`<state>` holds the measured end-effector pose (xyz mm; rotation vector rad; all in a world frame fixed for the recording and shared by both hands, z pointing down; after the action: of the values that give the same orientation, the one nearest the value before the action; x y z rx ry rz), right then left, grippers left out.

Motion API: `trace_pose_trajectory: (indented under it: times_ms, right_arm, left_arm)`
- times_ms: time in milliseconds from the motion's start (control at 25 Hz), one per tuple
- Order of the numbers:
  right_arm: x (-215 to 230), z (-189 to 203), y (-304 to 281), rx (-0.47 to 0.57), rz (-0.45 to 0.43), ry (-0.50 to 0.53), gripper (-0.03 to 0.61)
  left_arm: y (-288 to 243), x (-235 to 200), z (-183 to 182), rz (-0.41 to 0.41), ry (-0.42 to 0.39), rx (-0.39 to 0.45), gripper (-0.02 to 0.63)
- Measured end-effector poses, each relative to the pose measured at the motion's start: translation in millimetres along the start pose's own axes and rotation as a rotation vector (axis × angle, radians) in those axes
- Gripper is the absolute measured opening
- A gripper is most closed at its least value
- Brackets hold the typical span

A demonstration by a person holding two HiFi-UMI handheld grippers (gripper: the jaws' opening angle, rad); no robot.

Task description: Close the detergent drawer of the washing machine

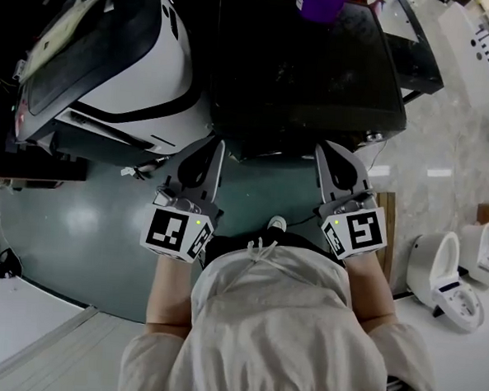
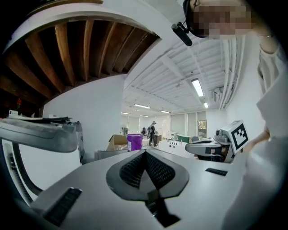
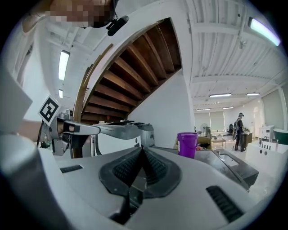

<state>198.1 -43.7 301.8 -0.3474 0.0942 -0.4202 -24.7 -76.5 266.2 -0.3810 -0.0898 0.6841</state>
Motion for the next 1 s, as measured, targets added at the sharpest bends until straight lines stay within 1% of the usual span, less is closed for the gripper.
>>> trace_pose_trajectory:
  times_ms: [120, 280, 440, 600, 760, 1000]
  right_arm:
    - [-1.7, -10.8, 10.9, 0.028, 0.015, 0.012, 0.005]
    - [-6.1, -22.1, 22.8, 0.051, 0.025, 0.025, 0.003]
    - [-6.5, -28.8, 30.6, 0.063, 0.033, 0.034, 0.003]
    - [-6.4, -31.6, 33.1, 0.059, 0.032, 0.024, 0.003]
    - [-7.1, -33.5, 34.1, 0.056, 0.033, 0.037, 0.002]
    - [-9.7, -33.3, 34.2, 0.061, 0.029, 0.041, 0.002]
  left_arm:
    - [15.1, 3.4, -15.4, -0.017, -0.031, 0.041, 0.017]
    - [28.6, 8.6, -24.9, -0.019, -0.05, 0.058, 0.017]
    - [28.7, 13.4, -23.6, -0.018, -0.046, 0.07, 0.017]
    - [26.1, 18.3, -23.6, 0.005, -0.051, 0.076, 0.017]
    - [24.1, 18.1, -27.5, 0.017, -0.052, 0.092, 0.017]
    - [22.1, 17.0, -29.6, 0.013, -0.063, 0.096, 0.017]
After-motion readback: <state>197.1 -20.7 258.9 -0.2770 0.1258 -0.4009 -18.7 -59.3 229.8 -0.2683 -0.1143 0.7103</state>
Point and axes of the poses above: the fingertips, and each gripper's own axes: y backward along the fingers, x to its right, z out of its underside, the point moved 5 cm from there along y, backward along the fingers, and after that the axes turned 15 degrees about -x, right-handed, at the moved point
